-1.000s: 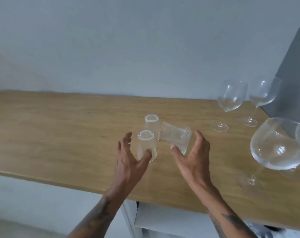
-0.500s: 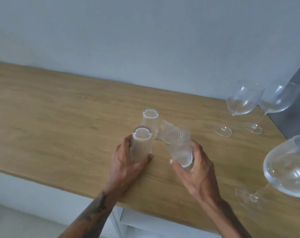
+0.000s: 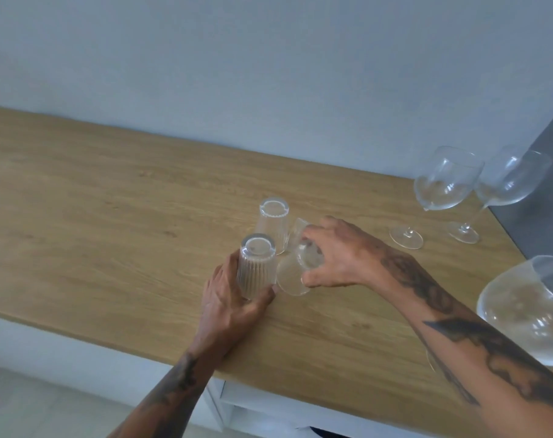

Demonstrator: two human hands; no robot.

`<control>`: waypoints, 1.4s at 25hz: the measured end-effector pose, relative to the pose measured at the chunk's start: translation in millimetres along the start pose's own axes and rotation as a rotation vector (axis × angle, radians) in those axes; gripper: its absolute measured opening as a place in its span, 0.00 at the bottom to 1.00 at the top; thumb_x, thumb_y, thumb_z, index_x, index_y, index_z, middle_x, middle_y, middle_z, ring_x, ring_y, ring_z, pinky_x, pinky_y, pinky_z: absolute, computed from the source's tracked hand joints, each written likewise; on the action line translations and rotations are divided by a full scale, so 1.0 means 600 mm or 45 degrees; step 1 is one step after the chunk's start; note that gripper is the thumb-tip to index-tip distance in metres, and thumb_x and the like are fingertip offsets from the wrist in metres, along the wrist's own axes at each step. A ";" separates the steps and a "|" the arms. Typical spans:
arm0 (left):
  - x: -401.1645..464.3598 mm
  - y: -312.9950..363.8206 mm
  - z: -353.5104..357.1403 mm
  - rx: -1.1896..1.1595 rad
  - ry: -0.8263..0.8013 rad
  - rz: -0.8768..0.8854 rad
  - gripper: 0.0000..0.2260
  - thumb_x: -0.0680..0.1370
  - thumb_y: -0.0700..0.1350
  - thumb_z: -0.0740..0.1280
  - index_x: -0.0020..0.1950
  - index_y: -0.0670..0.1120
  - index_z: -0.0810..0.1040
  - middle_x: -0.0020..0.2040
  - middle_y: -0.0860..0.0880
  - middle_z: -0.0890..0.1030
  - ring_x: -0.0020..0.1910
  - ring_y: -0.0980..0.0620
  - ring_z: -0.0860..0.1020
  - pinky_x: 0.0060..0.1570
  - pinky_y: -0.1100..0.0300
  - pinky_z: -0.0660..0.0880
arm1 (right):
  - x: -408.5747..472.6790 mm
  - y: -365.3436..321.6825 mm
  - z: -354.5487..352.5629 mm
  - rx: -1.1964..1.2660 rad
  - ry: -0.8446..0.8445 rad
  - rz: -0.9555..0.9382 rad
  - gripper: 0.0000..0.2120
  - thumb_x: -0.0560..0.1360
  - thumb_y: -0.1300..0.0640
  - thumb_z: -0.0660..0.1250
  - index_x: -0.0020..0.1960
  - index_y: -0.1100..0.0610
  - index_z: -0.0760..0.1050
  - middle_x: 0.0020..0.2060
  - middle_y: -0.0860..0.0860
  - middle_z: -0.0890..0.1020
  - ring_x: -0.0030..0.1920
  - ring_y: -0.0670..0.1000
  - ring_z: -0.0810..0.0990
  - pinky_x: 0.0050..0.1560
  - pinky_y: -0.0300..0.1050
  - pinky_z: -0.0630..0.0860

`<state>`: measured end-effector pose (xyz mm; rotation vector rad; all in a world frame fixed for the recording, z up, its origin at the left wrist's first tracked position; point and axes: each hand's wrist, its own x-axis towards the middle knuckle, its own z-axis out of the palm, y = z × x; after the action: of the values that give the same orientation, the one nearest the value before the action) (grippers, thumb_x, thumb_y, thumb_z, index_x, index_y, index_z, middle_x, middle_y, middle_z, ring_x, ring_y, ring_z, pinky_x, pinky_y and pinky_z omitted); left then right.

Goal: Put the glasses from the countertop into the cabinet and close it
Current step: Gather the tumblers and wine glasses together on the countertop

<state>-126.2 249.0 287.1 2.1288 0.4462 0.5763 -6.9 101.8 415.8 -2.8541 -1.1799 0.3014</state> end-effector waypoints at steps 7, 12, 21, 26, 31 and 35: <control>0.004 -0.015 0.005 0.059 0.019 0.007 0.29 0.70 0.61 0.74 0.66 0.54 0.67 0.55 0.56 0.76 0.55 0.55 0.73 0.56 0.48 0.75 | -0.011 0.077 0.031 0.597 0.162 0.168 0.39 0.61 0.39 0.73 0.70 0.41 0.64 0.60 0.43 0.73 0.50 0.43 0.79 0.44 0.38 0.73; 0.010 -0.019 0.009 0.094 0.046 0.039 0.29 0.69 0.61 0.73 0.65 0.53 0.68 0.52 0.57 0.75 0.53 0.55 0.73 0.54 0.51 0.73 | 0.026 0.106 0.117 0.555 0.278 0.265 0.38 0.69 0.53 0.75 0.75 0.49 0.62 0.72 0.52 0.68 0.71 0.53 0.69 0.70 0.48 0.69; 0.010 -0.020 0.009 0.076 -0.008 0.052 0.29 0.70 0.61 0.73 0.67 0.54 0.67 0.55 0.57 0.76 0.55 0.56 0.72 0.55 0.53 0.70 | 0.046 0.113 0.043 0.576 0.444 0.106 0.30 0.68 0.48 0.77 0.67 0.47 0.71 0.58 0.48 0.74 0.48 0.46 0.78 0.45 0.30 0.72; 0.009 -0.019 0.007 0.080 -0.032 0.034 0.29 0.69 0.63 0.70 0.66 0.54 0.67 0.54 0.56 0.76 0.53 0.55 0.71 0.54 0.52 0.71 | 0.078 0.065 0.022 0.451 0.226 0.083 0.28 0.73 0.52 0.73 0.71 0.45 0.69 0.62 0.54 0.72 0.53 0.51 0.79 0.60 0.45 0.75; 0.008 -0.020 -0.005 0.069 -0.087 0.003 0.39 0.64 0.64 0.68 0.72 0.52 0.63 0.60 0.49 0.75 0.58 0.46 0.74 0.58 0.43 0.73 | 0.012 0.031 -0.012 0.484 0.225 0.249 0.36 0.76 0.57 0.68 0.78 0.46 0.54 0.70 0.58 0.68 0.65 0.56 0.75 0.64 0.43 0.71; -0.022 -0.017 -0.026 -0.102 -0.029 -0.161 0.47 0.57 0.61 0.67 0.75 0.49 0.65 0.64 0.37 0.73 0.61 0.49 0.76 0.64 0.58 0.73 | -0.169 0.033 -0.116 0.635 0.538 0.127 0.20 0.75 0.53 0.69 0.67 0.47 0.74 0.59 0.46 0.80 0.51 0.48 0.83 0.52 0.34 0.78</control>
<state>-146.5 258.3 283.7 2.0132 0.5320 0.4892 -49.8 19.1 498.7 -2.3783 -0.7549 -0.0123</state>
